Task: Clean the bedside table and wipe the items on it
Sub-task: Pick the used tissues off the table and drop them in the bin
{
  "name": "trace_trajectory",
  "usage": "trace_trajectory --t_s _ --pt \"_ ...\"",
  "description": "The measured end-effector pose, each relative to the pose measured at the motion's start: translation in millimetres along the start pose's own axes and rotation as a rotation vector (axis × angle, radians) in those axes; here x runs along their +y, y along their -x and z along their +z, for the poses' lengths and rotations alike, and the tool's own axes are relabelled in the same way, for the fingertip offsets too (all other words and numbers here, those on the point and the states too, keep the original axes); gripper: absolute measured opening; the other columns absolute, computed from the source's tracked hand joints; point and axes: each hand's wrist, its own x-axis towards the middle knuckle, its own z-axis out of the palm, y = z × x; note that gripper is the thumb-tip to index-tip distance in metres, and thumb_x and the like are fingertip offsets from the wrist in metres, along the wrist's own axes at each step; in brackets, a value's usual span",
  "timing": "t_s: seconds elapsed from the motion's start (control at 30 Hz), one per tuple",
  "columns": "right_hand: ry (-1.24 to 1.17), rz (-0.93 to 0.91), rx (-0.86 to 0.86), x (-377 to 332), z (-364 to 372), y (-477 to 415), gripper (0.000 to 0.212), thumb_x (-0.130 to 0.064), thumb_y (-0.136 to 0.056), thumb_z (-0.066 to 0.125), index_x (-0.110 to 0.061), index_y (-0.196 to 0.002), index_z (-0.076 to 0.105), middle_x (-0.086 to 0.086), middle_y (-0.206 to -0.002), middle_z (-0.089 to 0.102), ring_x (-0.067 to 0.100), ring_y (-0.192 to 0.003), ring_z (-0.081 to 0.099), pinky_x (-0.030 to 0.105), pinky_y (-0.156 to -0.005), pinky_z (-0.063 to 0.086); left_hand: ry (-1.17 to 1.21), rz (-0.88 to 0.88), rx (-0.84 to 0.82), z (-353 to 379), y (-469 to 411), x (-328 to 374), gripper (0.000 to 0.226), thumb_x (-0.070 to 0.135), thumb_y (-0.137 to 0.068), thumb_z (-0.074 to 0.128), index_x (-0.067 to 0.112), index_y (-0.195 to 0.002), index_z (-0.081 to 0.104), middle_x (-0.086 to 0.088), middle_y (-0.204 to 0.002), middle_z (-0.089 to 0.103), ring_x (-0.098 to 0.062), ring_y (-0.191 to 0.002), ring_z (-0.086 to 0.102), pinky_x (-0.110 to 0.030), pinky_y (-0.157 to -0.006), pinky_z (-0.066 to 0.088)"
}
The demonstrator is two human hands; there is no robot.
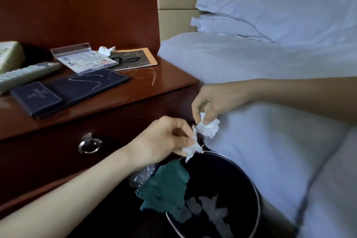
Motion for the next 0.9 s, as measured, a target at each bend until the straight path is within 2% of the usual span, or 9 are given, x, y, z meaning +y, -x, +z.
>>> trace_trajectory --t_s 0.1,0.17,0.3,0.37,0.43,0.57,0.7,0.8,0.9 --pt "0.149 0.038 -0.124 8.5 20.2 -3.5 0.019 -0.001 -0.077 0.067 -0.012 -0.092 0.072 0.005 -0.067 0.065 0.003 -0.055 0.051 0.012 -0.055 0.04 -0.004 -0.074 -0.039 19.3 0.0 -18.3 0.008 0.001 -0.084 0.066 0.006 -0.078 0.065 -0.009 -0.073 0.059 -0.013 -0.065 0.059 -0.02 -0.062 0.053" --pt "0.193 0.052 -0.184 13.2 30.7 -4.8 0.023 0.0 -0.077 0.065 -0.011 -0.096 0.071 0.002 -0.063 0.063 0.001 -0.052 0.05 0.01 -0.054 0.039 -0.028 -0.116 -0.056 30.8 1.5 -28.8 0.01 0.003 -0.084 0.067 0.008 -0.076 0.065 0.0 -0.068 0.055 -0.009 -0.063 0.057 -0.022 -0.066 0.055" --pt "0.211 0.049 -0.208 21.6 41.0 -7.9 0.03 0.001 -0.077 0.063 -0.011 -0.104 0.069 0.013 -0.094 0.072 0.015 -0.068 0.062 0.022 -0.066 0.049 -0.041 -0.164 -0.075 50.1 7.0 -44.8 0.003 0.001 -0.086 0.064 0.004 -0.084 0.066 -0.005 -0.073 0.061 -0.012 -0.066 0.061 -0.026 -0.072 0.059" --pt "0.191 0.049 -0.206 24.1 43.5 -8.6 0.03 0.001 -0.078 0.064 -0.011 -0.105 0.069 0.012 -0.101 0.071 0.005 -0.063 0.061 0.025 -0.071 0.052 -0.031 -0.191 -0.061 55.1 9.3 -48.4 0.01 0.002 -0.087 0.063 0.0 -0.096 0.066 -0.018 -0.088 0.069 -0.016 -0.073 0.066 -0.026 -0.074 0.059" --pt "0.162 0.077 -0.216 24.8 44.3 -8.4 0.029 0.0 -0.08 0.065 -0.01 -0.107 0.068 0.01 -0.106 0.07 -0.002 -0.06 0.059 0.034 -0.079 0.056 -0.052 -0.208 -0.025 53.1 10.2 -48.8 0.014 0.005 -0.09 0.06 0.001 -0.102 0.066 -0.022 -0.1 0.069 -0.019 -0.08 0.068 -0.027 -0.076 0.057" --pt "0.124 0.113 -0.257 22.8 36.6 -8.8 0.029 -0.005 -0.084 0.066 -0.009 -0.113 0.065 0.006 -0.112 0.07 -0.007 -0.061 0.059 0.039 -0.084 0.056 -0.185 -0.162 0.064 31.7 11.9 -38.2 0.011 0.016 -0.092 0.058 0.016 -0.096 0.068 -0.01 -0.094 0.073 -0.02 -0.088 0.07 -0.038 -0.085 0.055" --pt "0.024 0.127 -0.226 12.5 13.6 -8.8 0.026 -0.008 -0.086 0.067 -0.007 -0.112 0.065 0.014 -0.109 0.069 0.013 -0.086 0.063 0.036 -0.08 0.056 -0.269 -0.04 0.151 2.3 14.0 -8.5 0.012 0.015 -0.091 0.058 0.02 -0.093 0.069 -0.003 -0.088 0.074 -0.013 -0.082 0.071 -0.039 -0.082 0.056" --pt "-0.097 0.145 -0.217 -1.0 -18.1 -4.5 0.019 -0.01 -0.086 0.066 -0.006 -0.105 0.066 0.014 -0.101 0.071 0.019 -0.085 0.069 0.031 -0.071 0.057 -0.28 0.055 0.197 -21.7 15.4 20.6 0.015 0.009 -0.091 0.056 0.018 -0.091 0.069 -0.004 -0.086 0.074 -0.012 -0.078 0.071 -0.034 -0.079 0.057" --pt "-0.192 0.082 -0.141 -19.1 -54.0 -2.4 0.016 -0.013 -0.087 0.066 -0.007 -0.101 0.067 0.012 -0.098 0.073 0.024 -0.087 0.071 0.032 -0.074 0.058 -0.287 0.108 0.231 -45.3 16.4 46.2 0.018 0.007 -0.093 0.054 0.016 -0.092 0.069 -0.002 -0.085 0.074 -0.01 -0.076 0.071 -0.028 -0.076 0.058"
